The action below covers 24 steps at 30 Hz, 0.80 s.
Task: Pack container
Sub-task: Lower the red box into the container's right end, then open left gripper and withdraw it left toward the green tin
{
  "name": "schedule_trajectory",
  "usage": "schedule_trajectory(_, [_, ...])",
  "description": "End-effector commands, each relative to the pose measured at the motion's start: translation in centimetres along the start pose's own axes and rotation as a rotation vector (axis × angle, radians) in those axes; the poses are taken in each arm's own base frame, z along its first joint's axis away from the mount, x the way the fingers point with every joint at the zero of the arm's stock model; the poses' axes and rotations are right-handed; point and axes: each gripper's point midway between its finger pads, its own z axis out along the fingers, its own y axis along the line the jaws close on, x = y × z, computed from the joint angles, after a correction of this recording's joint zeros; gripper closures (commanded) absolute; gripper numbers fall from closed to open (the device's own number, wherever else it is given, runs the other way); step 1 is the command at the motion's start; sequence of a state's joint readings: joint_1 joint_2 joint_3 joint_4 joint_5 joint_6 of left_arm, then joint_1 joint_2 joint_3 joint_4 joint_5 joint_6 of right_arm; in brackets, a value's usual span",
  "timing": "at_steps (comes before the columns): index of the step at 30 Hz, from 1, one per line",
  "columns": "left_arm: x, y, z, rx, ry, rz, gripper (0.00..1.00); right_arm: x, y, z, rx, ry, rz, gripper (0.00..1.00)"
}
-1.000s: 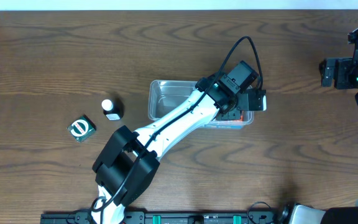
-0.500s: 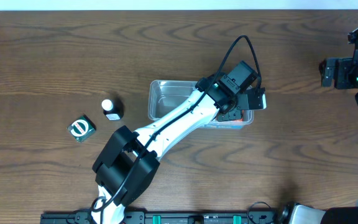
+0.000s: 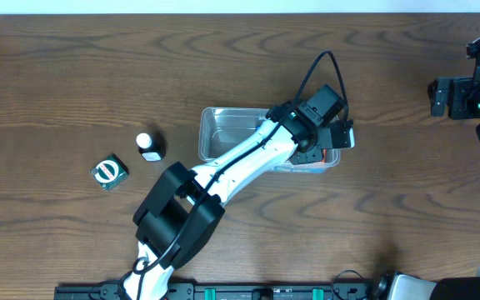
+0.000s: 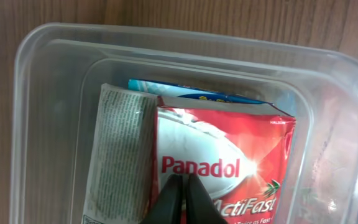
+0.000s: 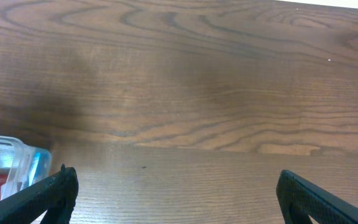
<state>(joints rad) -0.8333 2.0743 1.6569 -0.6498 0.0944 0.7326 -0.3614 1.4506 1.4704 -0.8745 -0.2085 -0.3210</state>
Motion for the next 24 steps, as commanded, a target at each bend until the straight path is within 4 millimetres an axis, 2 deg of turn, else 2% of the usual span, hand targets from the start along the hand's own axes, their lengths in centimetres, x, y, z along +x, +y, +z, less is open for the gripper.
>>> schedule_trajectory(1, [1.9, -1.6, 2.5, 0.059, 0.069, -0.012, 0.94, -0.1, -0.4, -0.2, 0.005, -0.005, 0.021, 0.01])
schedule_trajectory(12, [1.1, -2.7, 2.6, 0.12, 0.026, -0.016, 0.94, -0.1, -0.4, -0.2, 0.005, -0.005, 0.021, 0.01])
schedule_trajectory(18, [1.1, -1.9, 2.4, 0.079, 0.033, -0.012, 0.94, -0.1, -0.4, -0.2, 0.005, -0.005, 0.021, 0.01])
schedule_trajectory(21, [0.7, -0.9, 1.4, 0.033, 0.034, -0.01, 0.94, -0.1, -0.4, -0.2, 0.005, -0.005, 0.021, 0.01])
schedule_trajectory(24, [-0.2, 0.3, -0.7, -0.014, 0.01, -0.008, 0.94, -0.1, -0.4, -0.2, 0.005, -0.005, 0.021, 0.01])
